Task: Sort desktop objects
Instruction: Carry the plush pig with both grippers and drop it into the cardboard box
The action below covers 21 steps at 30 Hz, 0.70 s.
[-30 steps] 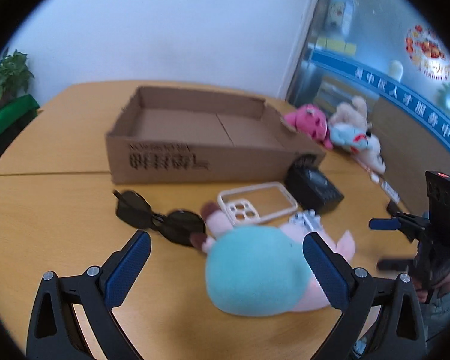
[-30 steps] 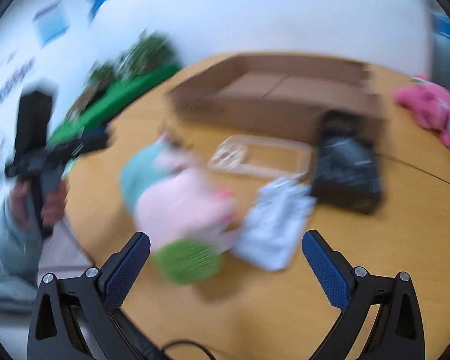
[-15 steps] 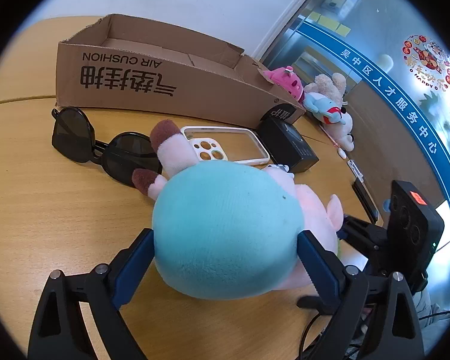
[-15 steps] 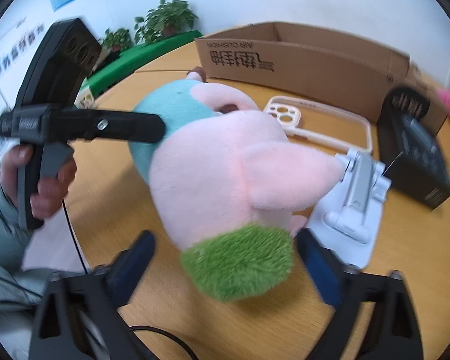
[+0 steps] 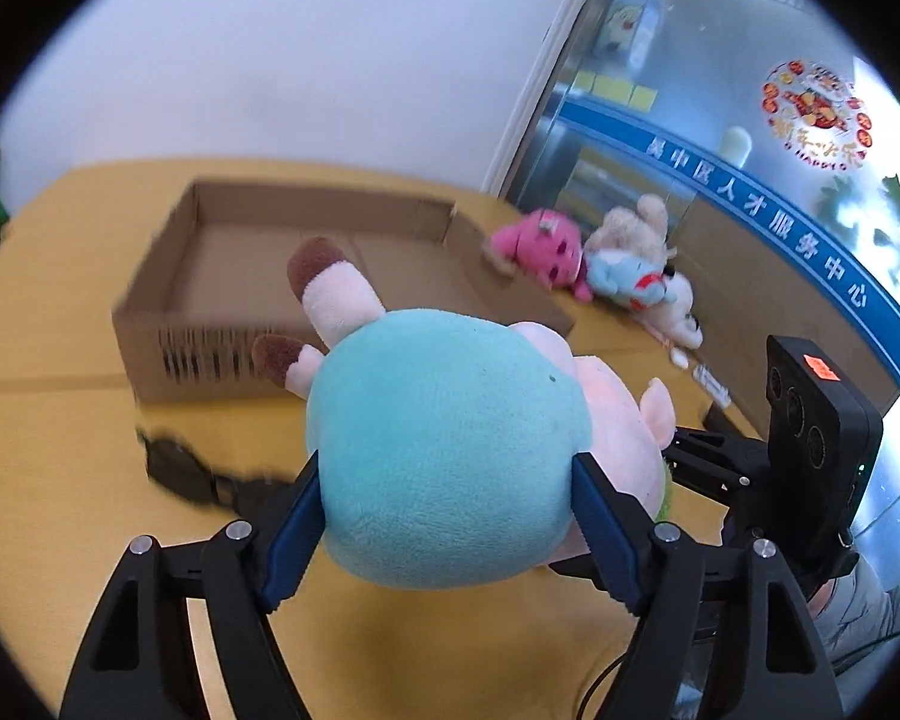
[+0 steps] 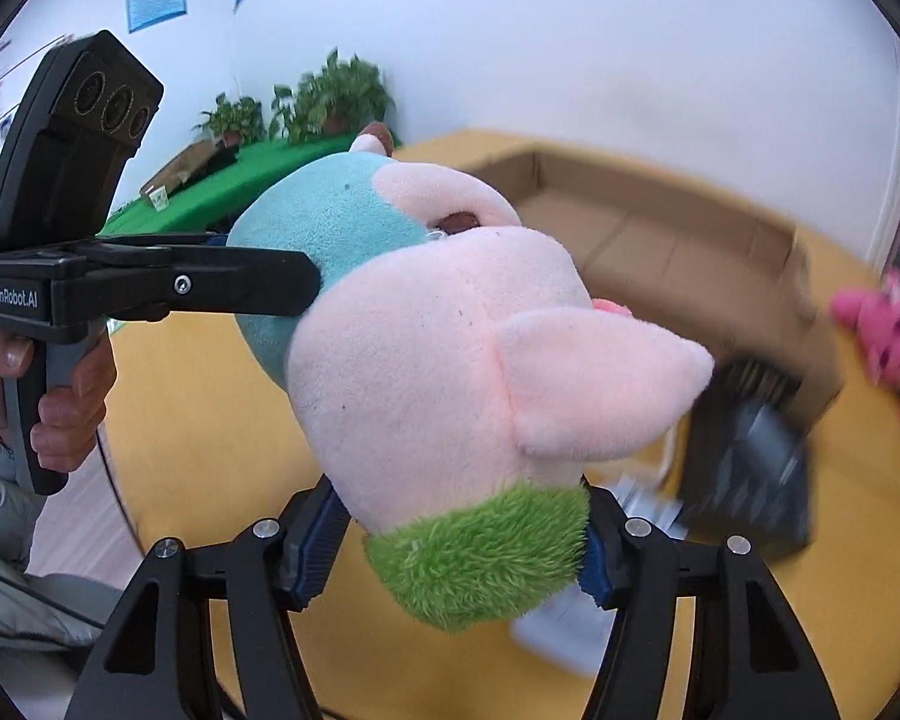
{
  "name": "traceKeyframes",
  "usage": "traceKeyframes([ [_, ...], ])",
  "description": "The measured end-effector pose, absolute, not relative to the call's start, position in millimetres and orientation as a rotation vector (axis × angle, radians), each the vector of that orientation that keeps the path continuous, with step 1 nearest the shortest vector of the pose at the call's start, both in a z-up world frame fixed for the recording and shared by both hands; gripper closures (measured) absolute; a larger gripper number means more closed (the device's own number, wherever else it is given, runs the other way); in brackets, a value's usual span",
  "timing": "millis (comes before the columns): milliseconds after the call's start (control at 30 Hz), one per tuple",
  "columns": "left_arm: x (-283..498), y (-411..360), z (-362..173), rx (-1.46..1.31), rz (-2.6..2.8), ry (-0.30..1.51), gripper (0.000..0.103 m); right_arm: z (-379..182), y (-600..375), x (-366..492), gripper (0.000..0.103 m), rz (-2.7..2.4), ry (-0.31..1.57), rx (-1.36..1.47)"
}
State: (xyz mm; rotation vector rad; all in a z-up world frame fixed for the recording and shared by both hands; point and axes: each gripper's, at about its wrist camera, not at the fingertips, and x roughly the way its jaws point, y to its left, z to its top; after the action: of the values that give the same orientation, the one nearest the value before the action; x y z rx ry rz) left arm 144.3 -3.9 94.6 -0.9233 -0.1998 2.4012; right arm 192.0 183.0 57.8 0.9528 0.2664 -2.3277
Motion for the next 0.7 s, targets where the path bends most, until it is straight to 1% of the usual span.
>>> traceKeyframes([
  [167,115,-5,166,-0.696,2.471,-0.137,0.027,136,177,152,0.041,-2.415,0.373,0.759],
  [367,79,-7,237,-0.483,2.543,-0.057,0.027,206,172,102,0.041,-2.463,0.461,0.592],
  [533,36,-13,270,-0.402,2.586,-0.025,0.027,240,162,56,0.041,-2.467,0.503,0.535],
  [700,-14,-31,271,-0.431,2.606,-0.059,0.027,246,152,-1,0.04,-2.44,0.532,0.551],
])
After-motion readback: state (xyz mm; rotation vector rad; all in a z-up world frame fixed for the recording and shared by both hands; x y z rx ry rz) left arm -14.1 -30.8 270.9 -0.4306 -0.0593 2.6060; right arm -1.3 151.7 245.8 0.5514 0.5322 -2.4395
